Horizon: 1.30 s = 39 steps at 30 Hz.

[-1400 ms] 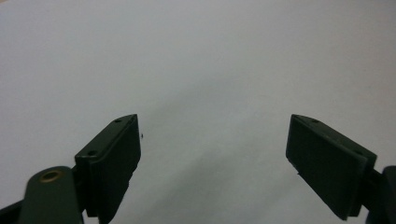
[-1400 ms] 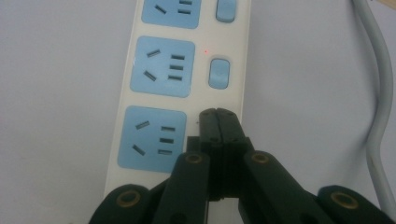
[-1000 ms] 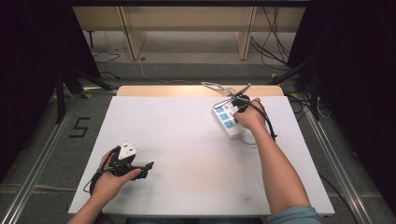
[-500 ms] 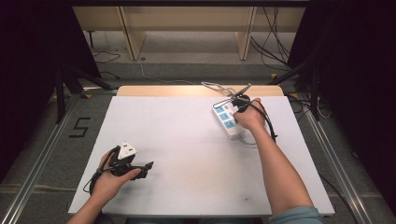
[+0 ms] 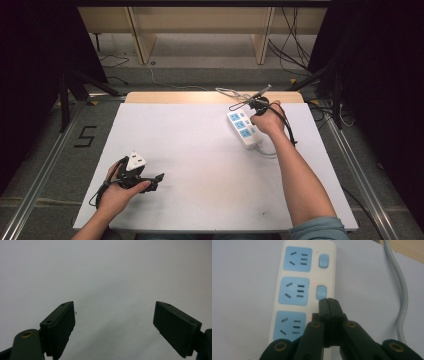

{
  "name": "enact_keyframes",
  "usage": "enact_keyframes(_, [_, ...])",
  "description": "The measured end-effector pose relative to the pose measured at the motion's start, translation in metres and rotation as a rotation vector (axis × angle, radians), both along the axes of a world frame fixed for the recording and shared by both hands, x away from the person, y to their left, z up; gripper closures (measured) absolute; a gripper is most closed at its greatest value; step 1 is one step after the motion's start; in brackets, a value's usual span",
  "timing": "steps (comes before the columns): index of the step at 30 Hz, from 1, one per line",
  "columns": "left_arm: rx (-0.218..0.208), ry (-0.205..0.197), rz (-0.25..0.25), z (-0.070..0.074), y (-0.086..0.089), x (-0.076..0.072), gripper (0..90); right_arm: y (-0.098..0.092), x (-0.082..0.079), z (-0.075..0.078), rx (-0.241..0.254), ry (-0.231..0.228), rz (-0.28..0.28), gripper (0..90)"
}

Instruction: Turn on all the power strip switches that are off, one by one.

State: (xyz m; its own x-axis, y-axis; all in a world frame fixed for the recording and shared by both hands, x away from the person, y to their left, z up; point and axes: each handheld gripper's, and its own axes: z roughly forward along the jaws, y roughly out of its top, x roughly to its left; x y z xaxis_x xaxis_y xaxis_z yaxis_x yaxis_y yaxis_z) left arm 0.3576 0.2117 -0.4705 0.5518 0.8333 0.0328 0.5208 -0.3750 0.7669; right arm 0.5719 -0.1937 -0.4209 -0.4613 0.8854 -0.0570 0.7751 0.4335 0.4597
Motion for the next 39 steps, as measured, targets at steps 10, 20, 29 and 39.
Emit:
enact_keyframes(10, [0.000, 0.001, -0.002, 0.000, 0.000, 0.000, 17.7, 0.002, 0.005, -0.004, -0.004, 0.001, 0.008, 90.0])
enact_keyframes(20, [-0.001, 0.001, -0.002, 0.000, 0.001, -0.001, 17.7, 0.008, 0.015, 0.003, -0.011, -0.005, 0.008, 90.0])
enact_keyframes(29, [-0.002, 0.000, -0.001, 0.000, 0.001, -0.001, 17.7, 0.010, 0.020, 0.006, -0.021, -0.009, -0.002, 90.0])
enact_keyframes(39, [-0.002, 0.001, -0.001, 0.000, 0.001, -0.001, 17.7, 0.007, 0.024, 0.005, -0.023, -0.013, -0.013, 90.0])
